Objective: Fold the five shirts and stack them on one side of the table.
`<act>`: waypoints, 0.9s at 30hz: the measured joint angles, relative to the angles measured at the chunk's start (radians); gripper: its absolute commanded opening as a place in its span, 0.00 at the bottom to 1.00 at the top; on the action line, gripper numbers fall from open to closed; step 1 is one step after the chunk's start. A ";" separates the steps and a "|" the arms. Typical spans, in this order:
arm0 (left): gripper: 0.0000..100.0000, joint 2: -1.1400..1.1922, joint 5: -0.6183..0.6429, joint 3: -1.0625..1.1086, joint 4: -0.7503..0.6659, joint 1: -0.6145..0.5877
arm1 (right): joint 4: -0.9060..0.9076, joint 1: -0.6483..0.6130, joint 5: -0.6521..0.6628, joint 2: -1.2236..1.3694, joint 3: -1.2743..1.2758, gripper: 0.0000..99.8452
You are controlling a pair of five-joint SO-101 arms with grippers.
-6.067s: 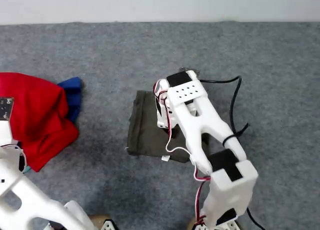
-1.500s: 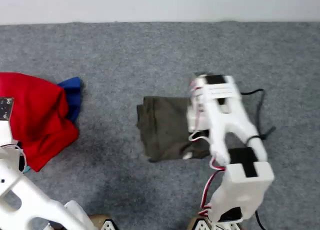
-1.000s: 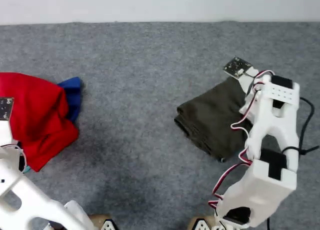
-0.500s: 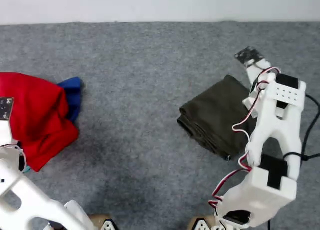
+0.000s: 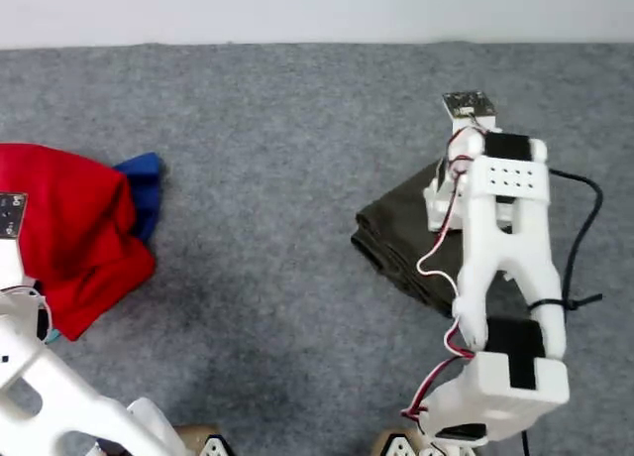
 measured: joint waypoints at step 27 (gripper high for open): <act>0.02 0.000 0.000 0.000 0.000 0.000 | -0.221 -0.124 -0.183 -0.207 0.213 0.05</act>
